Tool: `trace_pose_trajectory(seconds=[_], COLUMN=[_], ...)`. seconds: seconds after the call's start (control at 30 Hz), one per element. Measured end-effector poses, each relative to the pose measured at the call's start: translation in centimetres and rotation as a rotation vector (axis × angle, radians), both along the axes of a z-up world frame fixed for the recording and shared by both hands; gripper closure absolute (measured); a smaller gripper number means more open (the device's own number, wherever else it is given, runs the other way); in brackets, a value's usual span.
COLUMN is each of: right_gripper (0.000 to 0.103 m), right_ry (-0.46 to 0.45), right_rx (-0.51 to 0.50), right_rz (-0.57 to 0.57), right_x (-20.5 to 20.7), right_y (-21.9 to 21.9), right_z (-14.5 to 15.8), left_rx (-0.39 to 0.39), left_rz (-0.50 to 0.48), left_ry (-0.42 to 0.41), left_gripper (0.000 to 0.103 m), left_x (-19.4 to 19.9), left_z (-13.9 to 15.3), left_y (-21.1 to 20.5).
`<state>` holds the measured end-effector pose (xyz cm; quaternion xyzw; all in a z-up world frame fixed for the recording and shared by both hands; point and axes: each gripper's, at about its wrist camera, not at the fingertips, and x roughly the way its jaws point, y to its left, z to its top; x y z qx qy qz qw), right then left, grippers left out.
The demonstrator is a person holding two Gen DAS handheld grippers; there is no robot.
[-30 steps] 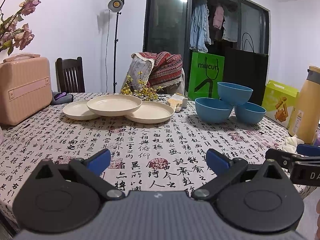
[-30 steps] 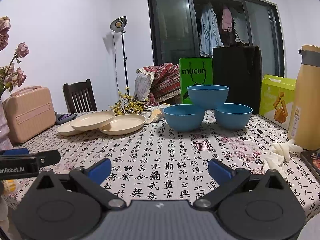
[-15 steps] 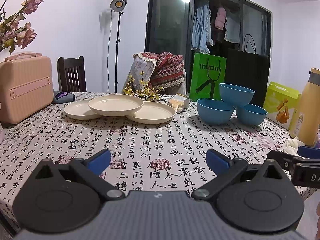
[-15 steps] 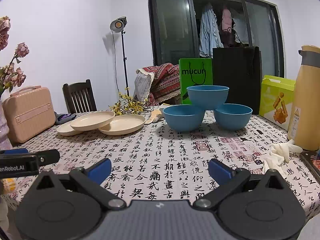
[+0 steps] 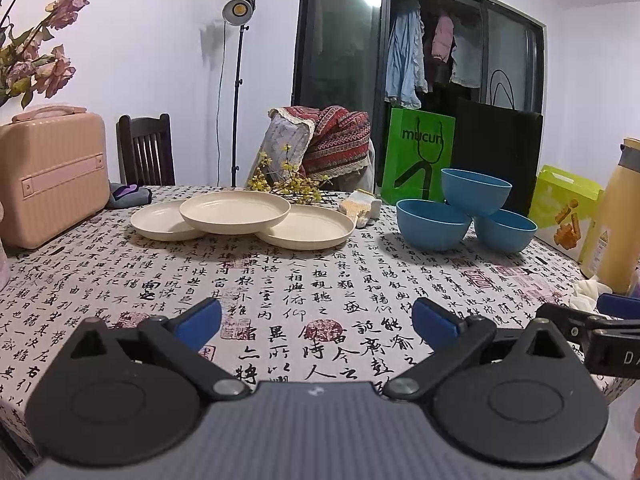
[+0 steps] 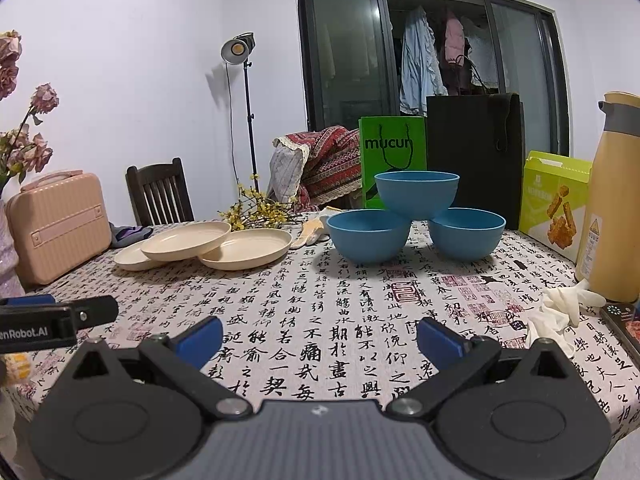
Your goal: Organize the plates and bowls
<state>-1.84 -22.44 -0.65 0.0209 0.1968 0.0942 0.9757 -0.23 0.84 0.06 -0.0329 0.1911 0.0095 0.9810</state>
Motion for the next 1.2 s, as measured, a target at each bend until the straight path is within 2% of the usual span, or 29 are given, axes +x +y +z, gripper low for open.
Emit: trace_pose_trajectory(seconds=[0.53,1.2], right_gripper=[0.0,0.0], right_ry=[-0.011,-0.029], right_rx=[-0.004,0.036], right_rz=[0.001,0.05], right_x=[0.4,5.5], right_y=[0.5,3.0], right_z=[0.2,0.8], left_rx=[-0.003,-0.001], left_rz=[0.014,0.086], left_ry=[-0.011,-0.026], left_gripper=[0.0,0.0], left_x=[0.7,4.8], left_z=[0.2,1.0], left_y=[0.6,3.5])
